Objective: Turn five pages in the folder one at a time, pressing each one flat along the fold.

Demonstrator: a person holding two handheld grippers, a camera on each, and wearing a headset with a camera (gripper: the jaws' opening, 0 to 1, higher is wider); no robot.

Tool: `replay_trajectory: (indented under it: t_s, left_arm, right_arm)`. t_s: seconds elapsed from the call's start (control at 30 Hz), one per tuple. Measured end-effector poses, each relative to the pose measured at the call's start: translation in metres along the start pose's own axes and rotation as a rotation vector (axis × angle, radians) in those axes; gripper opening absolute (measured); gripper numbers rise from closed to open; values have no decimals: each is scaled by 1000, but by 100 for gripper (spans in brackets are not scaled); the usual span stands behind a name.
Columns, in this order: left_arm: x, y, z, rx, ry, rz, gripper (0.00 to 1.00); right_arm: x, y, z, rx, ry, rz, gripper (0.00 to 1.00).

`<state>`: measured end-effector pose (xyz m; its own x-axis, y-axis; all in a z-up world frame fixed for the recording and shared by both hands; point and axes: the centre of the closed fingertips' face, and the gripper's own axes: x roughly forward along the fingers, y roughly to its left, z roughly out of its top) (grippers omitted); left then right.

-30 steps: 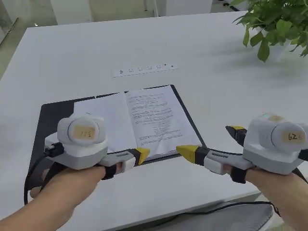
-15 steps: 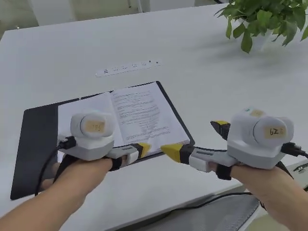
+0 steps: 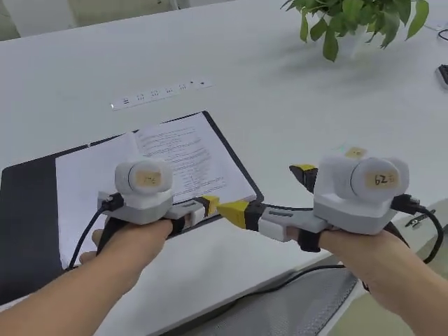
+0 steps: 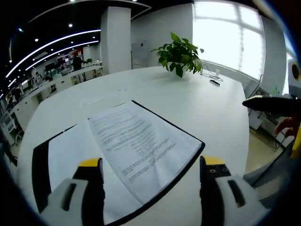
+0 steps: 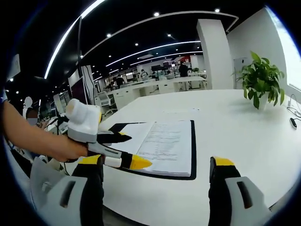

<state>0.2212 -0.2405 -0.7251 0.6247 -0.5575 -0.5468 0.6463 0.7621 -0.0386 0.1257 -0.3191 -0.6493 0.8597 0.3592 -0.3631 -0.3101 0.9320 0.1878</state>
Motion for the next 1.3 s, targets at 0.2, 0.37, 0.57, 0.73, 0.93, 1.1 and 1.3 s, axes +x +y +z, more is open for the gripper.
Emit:
replay_trajectory:
  t_s: [0.2,0.37,0.57,0.73,0.93,1.1,1.3]
  left_arm:
    - [23,-8,-4,-5,15,-7,80]
    - [41,-11,-9,-15,30,-4,76]
    - [56,-15,-9,-35,23,-5,73]
    - [70,-17,-14,-67,33,4,69]
    - [75,-19,-20,-10,23,34,66]
    - [75,-19,-22,0,-34,34,65]
    - [72,-17,-22,-2,-105,20,48]
  right_arm:
    - [-2,-3,1,9,-6,-3,93]
    - [-3,-7,2,21,-15,-10,92]
    - [-3,-10,2,28,-16,-18,91]
    - [-5,-13,1,40,-15,-25,90]
    - [-5,-17,1,57,-27,-28,89]
    - [-2,-20,-3,65,-17,-29,88]
    - [0,-17,-7,60,-1,-14,88]
